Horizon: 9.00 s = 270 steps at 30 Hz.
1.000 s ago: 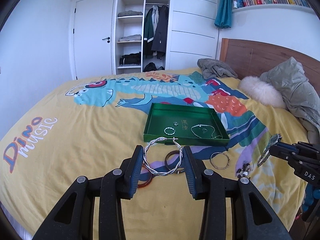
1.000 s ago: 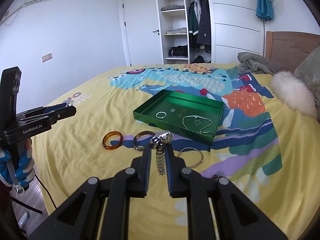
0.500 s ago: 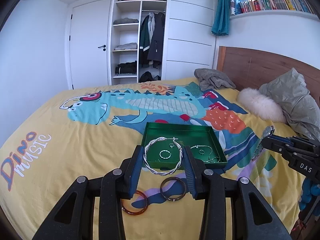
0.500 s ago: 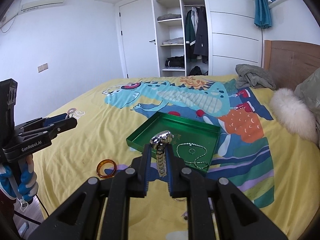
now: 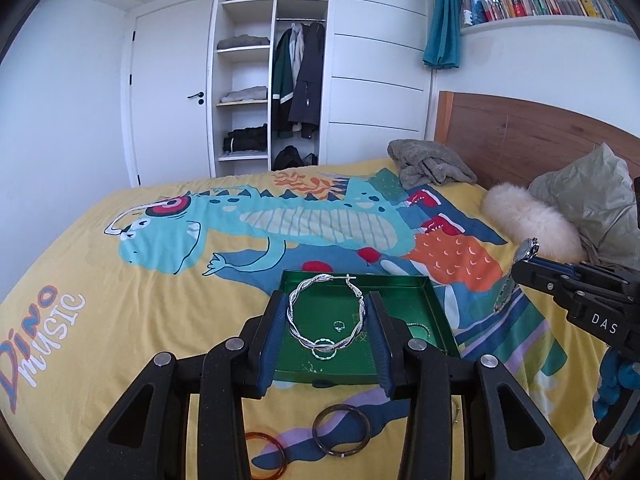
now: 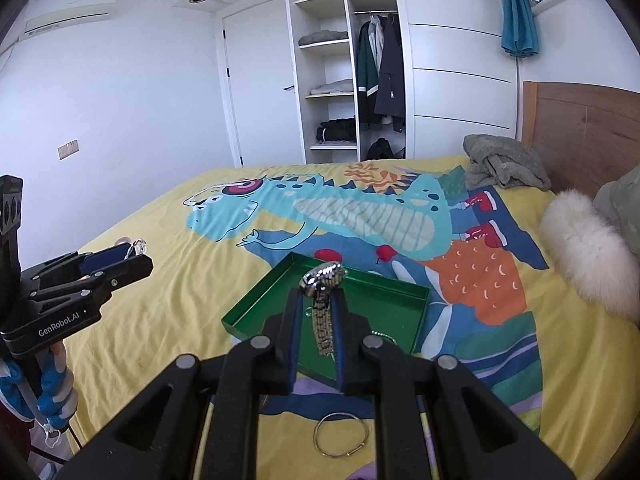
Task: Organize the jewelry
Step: 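Carry the hoop with the left tool while the right tool carries the watch to the tray, then open the left tool over the tray while the right tool releases the watch inside, then withdraw both tools from the tray back toward the remaining bangles, then move the left tool toward the dark brown bangle while the right tool approaches the beaded bracelet, then grasp the dark brown bangle with the left tool while the right tool grasps the beaded bracelet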
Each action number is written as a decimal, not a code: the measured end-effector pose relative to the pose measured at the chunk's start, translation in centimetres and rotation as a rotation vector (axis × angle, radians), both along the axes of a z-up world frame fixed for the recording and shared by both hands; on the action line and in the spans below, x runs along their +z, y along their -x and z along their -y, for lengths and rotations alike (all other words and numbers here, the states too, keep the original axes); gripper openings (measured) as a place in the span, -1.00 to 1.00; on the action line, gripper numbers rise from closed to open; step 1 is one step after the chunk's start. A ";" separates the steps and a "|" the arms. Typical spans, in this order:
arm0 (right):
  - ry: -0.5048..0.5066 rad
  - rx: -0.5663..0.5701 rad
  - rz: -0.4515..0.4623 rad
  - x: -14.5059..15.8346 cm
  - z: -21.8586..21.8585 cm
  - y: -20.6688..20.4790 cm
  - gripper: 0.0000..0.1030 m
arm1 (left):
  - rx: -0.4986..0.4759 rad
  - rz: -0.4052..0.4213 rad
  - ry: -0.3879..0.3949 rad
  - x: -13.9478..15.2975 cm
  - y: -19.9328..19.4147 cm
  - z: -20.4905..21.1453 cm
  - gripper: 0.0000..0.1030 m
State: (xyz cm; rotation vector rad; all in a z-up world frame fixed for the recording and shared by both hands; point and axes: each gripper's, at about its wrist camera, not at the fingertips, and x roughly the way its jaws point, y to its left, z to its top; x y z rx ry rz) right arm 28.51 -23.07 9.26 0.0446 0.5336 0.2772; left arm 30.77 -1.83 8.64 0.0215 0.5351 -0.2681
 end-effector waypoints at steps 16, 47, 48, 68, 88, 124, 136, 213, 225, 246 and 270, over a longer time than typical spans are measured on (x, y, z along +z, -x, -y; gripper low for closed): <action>0.000 -0.015 -0.166 -9.6 0.4 -13.1 -0.75 | 0.037 -0.185 -0.059 -9.6 -14.6 3.7 -0.23; 0.113 -0.083 -0.424 -20.8 1.9 -21.8 -0.70 | 0.125 -0.392 -0.120 -20.8 -21.4 4.4 -0.20; 0.108 -0.085 -0.424 -20.7 2.0 -21.8 -0.59 | 0.124 -0.397 -0.119 -20.8 -21.4 4.3 -0.15; -0.042 -0.112 -0.220 -7.9 3.6 -9.2 -0.29 | 0.123 -0.232 -0.016 -6.6 -10.4 -1.0 0.08; -0.056 -0.102 -0.040 -0.2 0.1 10.3 0.04 | 0.196 -0.123 0.008 -0.4 8.5 -7.9 0.31; -0.093 -0.172 -0.100 -4.8 3.9 16.2 0.10 | 0.217 -0.167 0.004 -4.3 14.2 -8.3 0.56; -0.096 -0.174 -0.136 -6.6 4.1 15.2 0.10 | 0.231 -0.195 0.012 -5.9 13.6 -8.8 0.56; -0.075 -0.131 -0.256 -19.6 6.5 10.6 0.10 | 0.290 -0.314 -0.021 -17.6 9.4 -5.2 0.64; -0.072 -0.131 -0.291 -20.9 5.9 10.7 0.11 | 0.181 -0.311 -0.006 -18.5 8.9 -5.2 0.64; -0.167 -0.148 -0.362 -22.3 7.2 6.7 0.11 | 0.020 -0.305 -0.011 -18.3 3.7 -0.1 0.53; -0.156 -0.135 -0.379 -23.5 6.8 4.3 -0.24 | -0.014 -0.465 -0.114 -22.5 -5.0 3.2 -0.09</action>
